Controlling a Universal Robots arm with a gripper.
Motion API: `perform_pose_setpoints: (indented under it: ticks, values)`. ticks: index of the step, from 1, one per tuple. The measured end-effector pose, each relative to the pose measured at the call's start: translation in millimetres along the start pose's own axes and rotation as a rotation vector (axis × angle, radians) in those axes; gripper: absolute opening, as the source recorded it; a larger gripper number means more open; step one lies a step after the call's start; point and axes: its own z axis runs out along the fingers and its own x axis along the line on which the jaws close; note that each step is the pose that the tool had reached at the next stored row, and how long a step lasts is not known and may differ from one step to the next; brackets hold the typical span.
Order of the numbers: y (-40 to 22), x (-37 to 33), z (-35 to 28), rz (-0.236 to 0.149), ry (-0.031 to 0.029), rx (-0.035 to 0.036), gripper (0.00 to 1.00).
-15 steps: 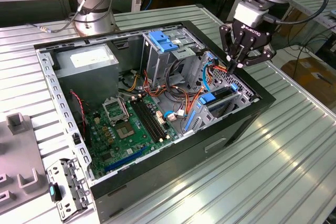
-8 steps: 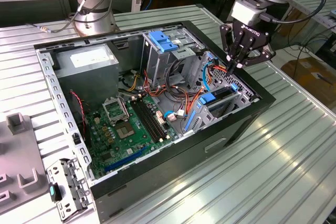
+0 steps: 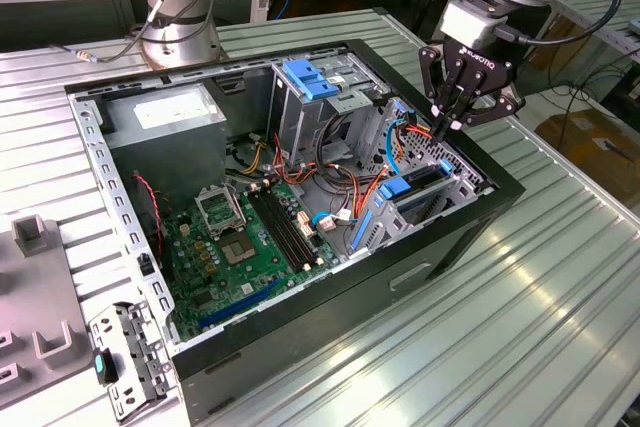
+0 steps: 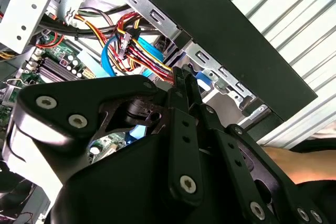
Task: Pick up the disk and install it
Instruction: 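Insert the first disk wire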
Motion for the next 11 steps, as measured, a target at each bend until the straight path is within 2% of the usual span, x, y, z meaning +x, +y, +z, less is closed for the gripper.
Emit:
perform_pose_setpoints:
  ticks: [5,8,11]
  values:
    - [0.3,1.6,0.1,0.000,0.0001,0.0000,0.16]
    - [7.3,3.3,1.6,0.001,0.0001,0.0000,0.16]
    - [7.5,3.3,3.7,0.037,-0.0001,-0.0013,0.16]
